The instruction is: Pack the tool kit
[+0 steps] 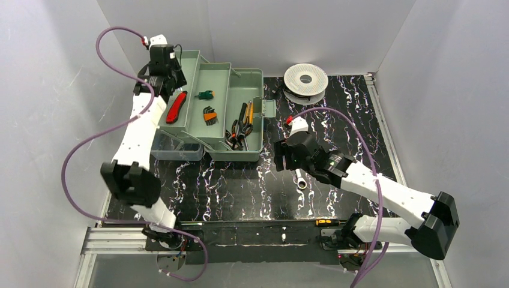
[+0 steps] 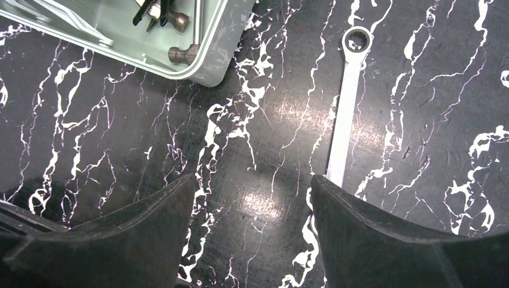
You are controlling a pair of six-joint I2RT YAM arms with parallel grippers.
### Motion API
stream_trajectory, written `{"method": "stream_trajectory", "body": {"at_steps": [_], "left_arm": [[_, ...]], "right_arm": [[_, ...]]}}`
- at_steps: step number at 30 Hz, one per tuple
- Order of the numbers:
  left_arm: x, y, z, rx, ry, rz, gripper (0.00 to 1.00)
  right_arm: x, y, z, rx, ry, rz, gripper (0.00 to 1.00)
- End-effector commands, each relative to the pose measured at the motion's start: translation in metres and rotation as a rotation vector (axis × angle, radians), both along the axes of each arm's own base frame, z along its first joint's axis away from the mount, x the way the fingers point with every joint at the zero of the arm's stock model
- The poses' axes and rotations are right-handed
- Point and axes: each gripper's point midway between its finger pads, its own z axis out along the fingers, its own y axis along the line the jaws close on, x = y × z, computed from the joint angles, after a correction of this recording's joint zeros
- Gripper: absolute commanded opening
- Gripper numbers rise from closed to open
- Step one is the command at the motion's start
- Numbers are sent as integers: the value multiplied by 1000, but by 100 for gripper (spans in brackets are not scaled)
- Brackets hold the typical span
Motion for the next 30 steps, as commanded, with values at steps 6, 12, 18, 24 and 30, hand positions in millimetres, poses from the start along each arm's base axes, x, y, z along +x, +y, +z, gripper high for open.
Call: {"method": "stream_trajectory", "body": {"at_steps": [6, 12, 18, 24, 30], "left_arm": [[83, 21, -1, -37, -20, -86, 72], [74, -1, 57, -121, -143, -180, 93], [15, -19, 92, -199, -219, -265, 98], [-80, -3, 103, -196, -291, -181, 98], [-176, 18, 113, -117, -426, -123, 98]], "right_arm": [[2, -7, 38, 73, -72, -20, 80], [27, -4, 40, -7, -31, -60, 83], [77, 15, 27, -4, 59, -108, 82], [109, 53, 14, 31, 113, -76, 82], [136, 86, 2, 46, 149, -28, 78]]}}
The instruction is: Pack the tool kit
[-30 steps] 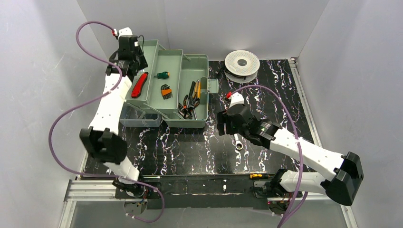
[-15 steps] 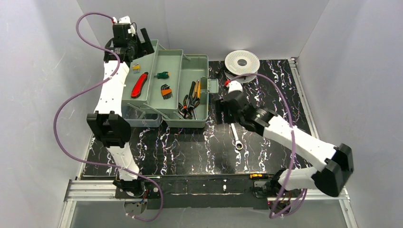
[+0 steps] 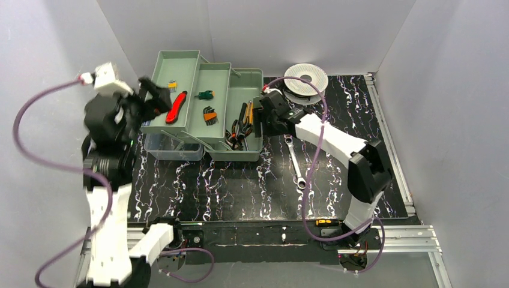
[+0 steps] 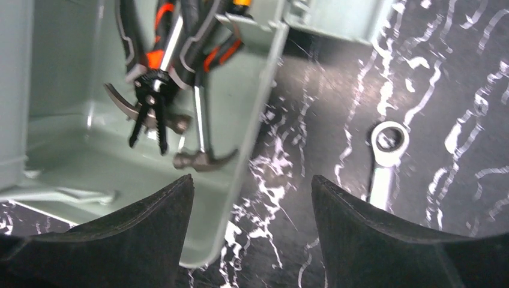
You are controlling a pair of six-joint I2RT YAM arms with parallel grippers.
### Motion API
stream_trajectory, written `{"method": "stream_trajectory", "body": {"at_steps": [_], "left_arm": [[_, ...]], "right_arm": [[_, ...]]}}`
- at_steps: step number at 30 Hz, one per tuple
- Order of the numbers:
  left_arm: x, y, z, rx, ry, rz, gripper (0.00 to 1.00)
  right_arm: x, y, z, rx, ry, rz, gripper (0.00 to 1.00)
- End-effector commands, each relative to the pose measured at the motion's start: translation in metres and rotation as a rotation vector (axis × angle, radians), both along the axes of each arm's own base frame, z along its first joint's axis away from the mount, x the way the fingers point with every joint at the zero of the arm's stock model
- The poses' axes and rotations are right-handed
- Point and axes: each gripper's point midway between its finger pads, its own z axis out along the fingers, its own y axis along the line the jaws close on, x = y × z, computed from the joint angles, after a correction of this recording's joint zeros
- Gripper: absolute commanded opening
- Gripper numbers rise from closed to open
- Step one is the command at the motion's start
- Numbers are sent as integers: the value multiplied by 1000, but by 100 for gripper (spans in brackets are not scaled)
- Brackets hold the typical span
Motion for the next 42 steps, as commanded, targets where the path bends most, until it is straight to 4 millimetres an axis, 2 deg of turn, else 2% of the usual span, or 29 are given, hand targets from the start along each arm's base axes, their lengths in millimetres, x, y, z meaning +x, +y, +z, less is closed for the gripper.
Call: {"method": "stream_trajectory", "body": {"at_steps": [1, 4, 7, 8, 9, 10, 12, 13, 15, 17, 20, 22, 24, 26, 29, 30, 32, 36, 40, 42], "left_arm": [[-54, 19, -8, 62, -34, 77, 98], [-80, 29, -18, 114, -12, 108, 98], [-90, 39, -38, 151, 30, 151, 98], [-91, 42, -43, 160, 39, 166, 98], [-89, 45, -54, 170, 74, 179, 98], [-90, 49, -62, 173, 119, 199, 98], [-89, 58, -79, 171, 241, 260, 98], [-89, 59, -85, 174, 271, 269, 98], [-85, 58, -91, 169, 279, 263, 98], [-77, 53, -94, 157, 279, 237, 98], [-61, 46, -103, 140, 329, 202, 98], [-48, 40, -109, 108, 365, 167, 98], [-35, 44, -114, 44, 388, 166, 98], [-21, 47, -111, -58, 376, 161, 98], [-2, 50, -97, -311, 290, 118, 98], [4, 56, -92, -365, 255, 123, 98], [17, 76, -95, -436, 235, 159, 98], [43, 118, -126, -537, 291, 211, 98], [72, 128, -163, -608, 375, 130, 96], [81, 132, -184, -626, 393, 108, 98]], "right_arm": [[24, 34, 18, 89, -22, 43, 78], [31, 35, 1, 61, 9, 4, 76], [32, 22, -17, 6, 38, -60, 69], [32, 15, -21, -2, 46, -80, 63], [32, 9, -22, 3, 49, -94, 52], [31, 3, -26, 13, 57, -101, 36], [29, -12, -27, 51, 64, -116, 18], [28, -21, -28, 62, 65, -128, 13], [26, -40, -29, 74, 67, -156, 11], [24, -56, -29, 81, 67, -182, 4], [20, -72, -31, 95, 79, -203, 3], [17, -74, -30, 102, 81, -198, 2], [15, -75, -29, 105, 79, -198, 3], [13, -75, -29, 113, 73, -196, 5], [9, -72, -28, 135, 82, -180, 6], [8, -70, -27, 145, 87, -174, 7], [5, -66, -26, 164, 97, -159, 8], [-4, -56, -25, 228, 115, -112, 10], [-5, -51, -23, 248, 124, -92, 11], [-5, -47, -19, 262, 125, -79, 11]]}}
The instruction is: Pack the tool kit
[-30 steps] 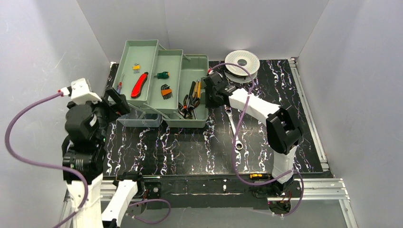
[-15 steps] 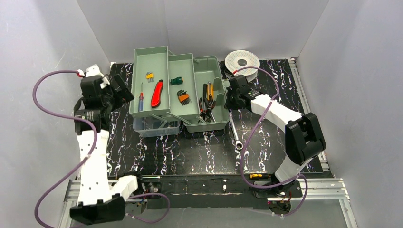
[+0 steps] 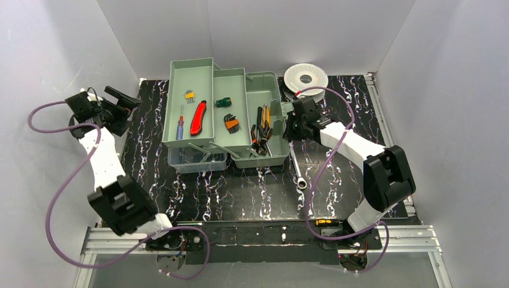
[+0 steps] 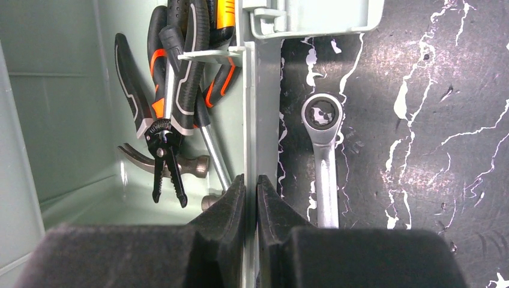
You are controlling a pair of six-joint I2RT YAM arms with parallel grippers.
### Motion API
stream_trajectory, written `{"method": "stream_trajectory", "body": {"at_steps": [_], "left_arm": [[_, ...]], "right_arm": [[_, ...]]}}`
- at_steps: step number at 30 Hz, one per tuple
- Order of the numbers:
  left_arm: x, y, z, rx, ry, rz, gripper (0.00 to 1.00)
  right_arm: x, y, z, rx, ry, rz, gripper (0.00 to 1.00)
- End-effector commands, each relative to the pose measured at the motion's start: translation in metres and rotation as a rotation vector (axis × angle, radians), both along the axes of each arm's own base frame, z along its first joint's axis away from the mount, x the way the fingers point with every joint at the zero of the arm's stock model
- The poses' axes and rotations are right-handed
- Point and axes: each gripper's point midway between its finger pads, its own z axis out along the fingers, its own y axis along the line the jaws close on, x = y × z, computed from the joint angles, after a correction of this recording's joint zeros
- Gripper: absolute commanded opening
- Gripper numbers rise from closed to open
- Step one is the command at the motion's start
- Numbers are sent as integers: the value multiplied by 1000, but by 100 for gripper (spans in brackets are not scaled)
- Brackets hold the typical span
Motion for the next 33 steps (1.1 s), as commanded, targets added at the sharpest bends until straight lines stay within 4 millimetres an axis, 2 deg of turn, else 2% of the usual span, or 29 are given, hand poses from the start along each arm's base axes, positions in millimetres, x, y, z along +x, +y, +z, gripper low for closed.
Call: {"method": "stream_trajectory", "body": {"at_steps": [1, 4, 8, 12, 14, 17, 21, 22, 24, 27, 31, 33], "left_arm": [[23, -11, -31, -124, -27, -125, 98], [36, -11, -57, -220, -31, -168, 97], [46, -22, -76, -344, -28, -259, 93], [40, -35, -94, -299, 15, -339, 92], [35, -40, -109, -277, 86, -367, 88], [33, -55, -124, -285, 153, -430, 74], [31, -87, -137, -267, 238, -557, 68], [29, -89, -140, -251, 267, -572, 63], [28, -87, -145, -226, 311, -568, 53], [25, -76, -153, -158, 377, -536, 46], [20, -68, -160, -15, 464, -536, 22], [19, -66, -158, 64, 487, -538, 16]], "right_arm": [[-16, 17, 19, 101, 26, 65, 11], [-17, 22, 23, 126, 19, 86, 11], [-19, 23, 26, 138, 18, 100, 11], [-22, 26, 30, 153, 11, 115, 11], [-22, 27, 31, 164, 10, 123, 11], [-25, 29, 31, 173, 15, 133, 11], [-27, 29, 30, 176, 18, 136, 11], [-27, 29, 30, 175, 19, 137, 11], [-27, 29, 29, 174, 20, 139, 11], [-27, 28, 30, 174, 18, 138, 11], [-26, 29, 30, 178, 20, 139, 11], [-26, 30, 29, 177, 22, 140, 11]]}}
